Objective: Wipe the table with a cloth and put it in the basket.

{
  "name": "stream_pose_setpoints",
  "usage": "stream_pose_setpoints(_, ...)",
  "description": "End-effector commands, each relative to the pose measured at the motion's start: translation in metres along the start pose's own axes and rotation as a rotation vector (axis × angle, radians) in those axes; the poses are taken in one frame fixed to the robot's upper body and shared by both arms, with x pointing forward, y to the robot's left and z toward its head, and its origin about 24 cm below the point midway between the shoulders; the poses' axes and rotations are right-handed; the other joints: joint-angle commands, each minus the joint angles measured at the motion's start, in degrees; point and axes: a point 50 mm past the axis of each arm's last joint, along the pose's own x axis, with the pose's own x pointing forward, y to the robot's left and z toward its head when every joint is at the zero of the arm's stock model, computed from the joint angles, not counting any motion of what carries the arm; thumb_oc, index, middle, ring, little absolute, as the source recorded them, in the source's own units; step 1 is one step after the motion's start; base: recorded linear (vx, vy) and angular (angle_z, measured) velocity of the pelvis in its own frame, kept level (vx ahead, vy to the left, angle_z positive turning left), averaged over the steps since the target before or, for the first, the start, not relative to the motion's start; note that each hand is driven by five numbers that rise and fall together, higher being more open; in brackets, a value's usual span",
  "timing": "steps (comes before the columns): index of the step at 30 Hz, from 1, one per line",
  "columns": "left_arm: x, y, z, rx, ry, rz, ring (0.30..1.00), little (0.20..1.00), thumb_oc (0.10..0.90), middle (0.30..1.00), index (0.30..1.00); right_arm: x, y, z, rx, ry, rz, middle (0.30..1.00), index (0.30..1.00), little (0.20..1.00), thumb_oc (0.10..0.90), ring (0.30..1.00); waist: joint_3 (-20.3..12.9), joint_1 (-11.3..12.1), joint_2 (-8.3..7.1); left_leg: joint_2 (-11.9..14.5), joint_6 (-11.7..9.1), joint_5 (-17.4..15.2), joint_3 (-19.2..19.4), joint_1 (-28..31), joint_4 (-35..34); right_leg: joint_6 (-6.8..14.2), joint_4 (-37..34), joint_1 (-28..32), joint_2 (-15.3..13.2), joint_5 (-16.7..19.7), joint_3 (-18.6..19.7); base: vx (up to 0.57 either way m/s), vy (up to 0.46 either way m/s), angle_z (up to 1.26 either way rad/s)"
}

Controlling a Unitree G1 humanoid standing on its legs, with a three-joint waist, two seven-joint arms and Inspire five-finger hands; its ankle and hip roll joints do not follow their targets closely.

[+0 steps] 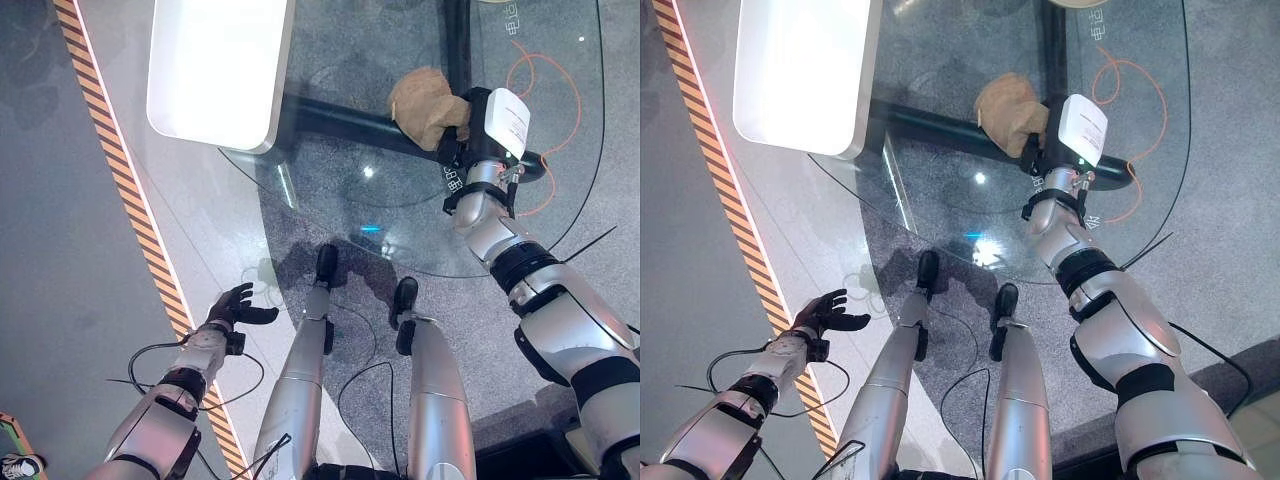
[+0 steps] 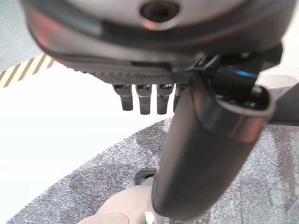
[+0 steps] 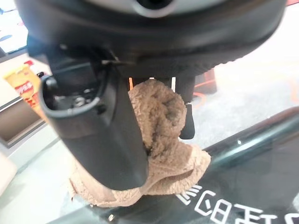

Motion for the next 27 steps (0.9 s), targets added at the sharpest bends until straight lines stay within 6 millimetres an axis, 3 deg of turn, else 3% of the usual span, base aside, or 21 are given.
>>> stream_pose_setpoints(1,-0.001,-0.006,-0.011,0.005,0.025,0.028,0.9,0.9,0.8,0.9,0.9,0.01,-0.021,0.068,0.018,-0.325,-0.036,0.3,0.3,0.2,0.1,0.3,-1.3,1.41,0.56,-5.42,4.4,-11.55,3.99,3.08,8.22,0.74,-13.77,4.07,3.33,7.14,-0.72,0.0,0.0,0.0)
stream_pose_setpoints(7,-0.001,-0.015,-0.01,0.001,0.022,0.018,0.9,0.9,0.8,0.9,0.9,-0.009,-0.003,0.097,0.052,-0.447,0.075,0.3,0.3,0.2,0.1,0.3,-1.3,1.28,0.87,-5.71,4.23,-11.23,4.04,3.27,7.92,0.62,-13.87,4.12,3.16,7.1,-0.68,0.0,0.009,0.04)
stream_pose_setpoints(15,-0.002,-0.018,-0.011,-0.008,0.024,0.017,0.9,0.9,0.8,0.9,0.9,-0.033,0.013,0.117,0.092,-0.545,0.178,0.3,0.3,0.2,0.1,0.3,-1.3,0.9,0.91,-5.89,4.14,-10.76,4.22,3.65,7.49,0.52,-13.95,4.23,3.24,7.24,-0.54,0.0,0.007,-0.03)
stream_pose_setpoints(22,-0.002,-0.02,-0.012,-0.039,0.022,0.022,0.9,0.9,0.8,0.9,0.9,-0.043,0.019,0.119,0.134,-0.535,0.193,0.3,0.3,0.2,0.1,0.3,-1.3,0.59,0.95,-5.82,4.07,-10.73,4.38,3.62,7.79,0.44,-13.64,4.14,3.15,7.19,-0.36,0.01,0.003,0.04)
stream_pose_setpoints(27,-0.003,-0.016,-0.015,-0.108,0.021,0.053,0.9,0.9,0.8,0.9,0.9,-0.04,0.018,0.109,0.177,-0.473,0.143,0.3,0.3,0.2,0.1,0.3,-1.3,0.4,0.94,-5.82,4.19,-11.0,4.47,3.91,8.18,0.42,-13.2,4.3,3.19,7.01,-0.07,0.01,0.001,0.0)
